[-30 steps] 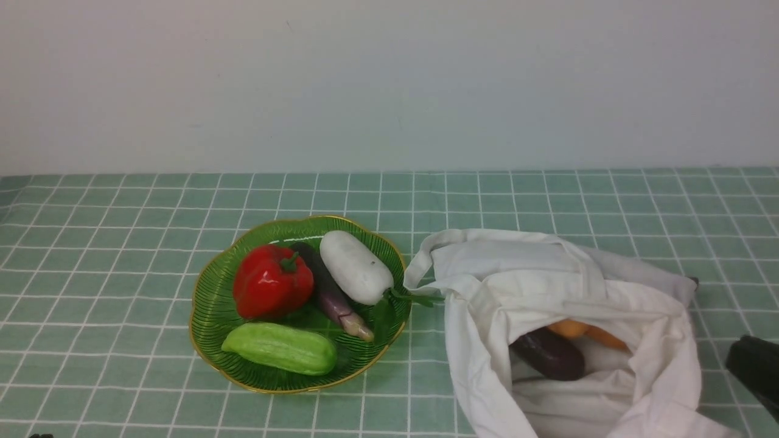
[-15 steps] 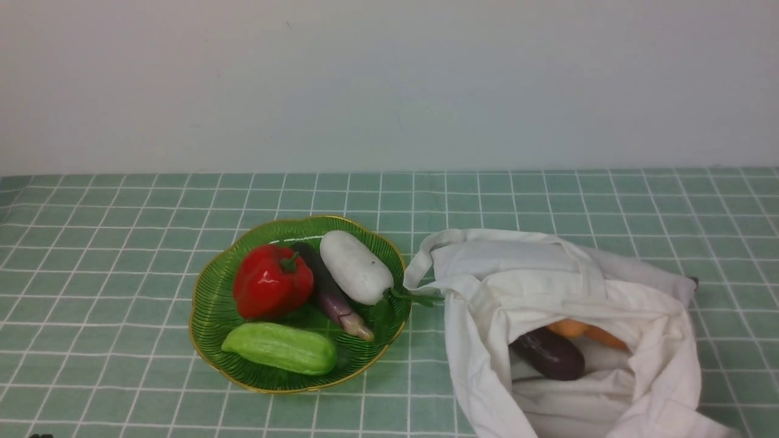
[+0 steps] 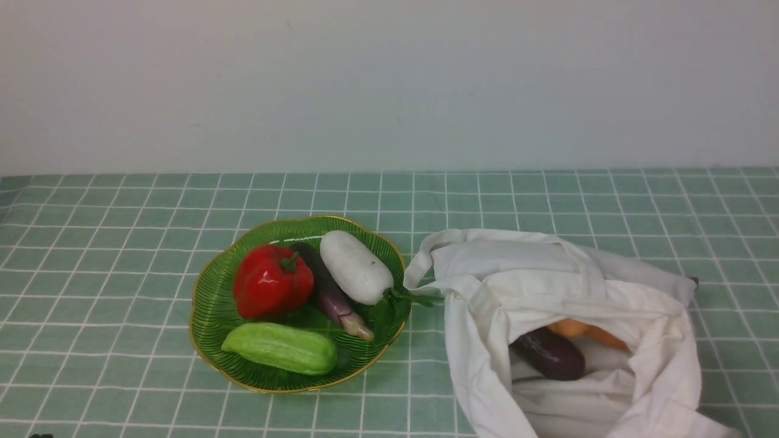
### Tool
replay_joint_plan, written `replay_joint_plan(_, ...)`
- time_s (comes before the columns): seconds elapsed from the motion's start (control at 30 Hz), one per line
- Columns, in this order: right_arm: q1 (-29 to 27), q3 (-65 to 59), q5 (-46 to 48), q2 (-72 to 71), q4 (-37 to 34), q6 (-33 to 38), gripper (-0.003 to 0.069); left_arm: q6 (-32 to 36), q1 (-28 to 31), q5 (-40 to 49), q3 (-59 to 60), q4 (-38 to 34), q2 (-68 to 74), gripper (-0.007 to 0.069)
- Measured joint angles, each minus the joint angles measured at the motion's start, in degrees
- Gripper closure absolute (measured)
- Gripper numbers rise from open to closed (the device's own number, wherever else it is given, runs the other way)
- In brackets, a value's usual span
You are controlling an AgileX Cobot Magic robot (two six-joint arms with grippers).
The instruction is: Take vegetables from cloth bag on blue coffee tablecloth place on plate.
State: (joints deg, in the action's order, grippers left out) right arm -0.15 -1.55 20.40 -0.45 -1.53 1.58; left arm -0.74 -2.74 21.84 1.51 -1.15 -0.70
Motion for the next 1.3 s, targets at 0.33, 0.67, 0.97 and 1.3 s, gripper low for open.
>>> replay_joint_plan(0.33,0.0,0.0,0.0,0.0,0.0,0.1,0.0673,0.0,0.0,0.0,0.0,0.0,0.0,0.0632)
replay_joint_plan(0.67,0.0,0.0,0.0,0.0,0.0,0.1,0.0673,0.0,0.0,0.0,0.0,0.0,0.0,0.0632)
replay_joint_plan(0.97,0.0,0.0,0.0,0.0,0.0,0.1,0.0673,0.0,0.0,0.0,0.0,0.0,0.0,0.0632)
replay_joint_plan(1.3,0.0,0.0,0.0,0.0,0.0,0.1,0.0673,0.0,0.0,0.0,0.0,0.0,0.0,0.0632)
